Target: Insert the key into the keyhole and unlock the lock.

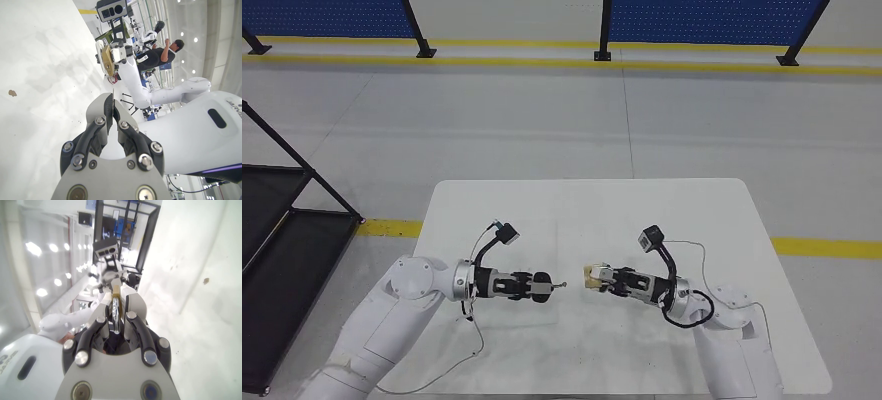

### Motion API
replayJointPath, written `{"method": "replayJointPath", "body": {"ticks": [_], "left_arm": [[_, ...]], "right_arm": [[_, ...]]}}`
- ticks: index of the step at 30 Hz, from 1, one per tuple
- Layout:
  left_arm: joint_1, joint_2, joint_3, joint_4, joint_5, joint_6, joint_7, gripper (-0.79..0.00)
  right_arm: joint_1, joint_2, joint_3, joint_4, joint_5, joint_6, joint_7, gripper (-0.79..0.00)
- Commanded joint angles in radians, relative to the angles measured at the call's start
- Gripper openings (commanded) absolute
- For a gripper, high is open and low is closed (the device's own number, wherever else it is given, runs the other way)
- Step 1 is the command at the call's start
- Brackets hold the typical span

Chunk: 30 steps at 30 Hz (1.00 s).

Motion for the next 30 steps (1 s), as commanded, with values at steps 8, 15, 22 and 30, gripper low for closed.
{"method": "replayJointPath", "body": {"ticks": [8, 15, 22, 30], "left_arm": [[0.001, 0.001, 0.013, -0.001, -0.007, -0.03, -0.022, -0.785], [-0.014, -0.003, 0.035, 0.013, -0.016, -0.048, -0.014, -0.785], [-0.045, -0.009, 0.062, 0.033, -0.018, -0.055, -0.001, -0.785], [-0.075, -0.015, 0.088, 0.063, -0.016, -0.058, 0.019, -0.785]], "right_arm": [[0.016, 0.024, -0.014, 0.01, 0.037, 0.014, 0.077, -0.785], [0.02, 0.036, -0.043, 0.009, 0.038, 0.012, 0.035, -0.785], [0.02, 0.047, -0.068, -0.002, 0.03, 0.01, -0.023, -0.785], [0.018, 0.059, -0.087, -0.01, 0.049, -0.003, -0.075, -0.785]]}}
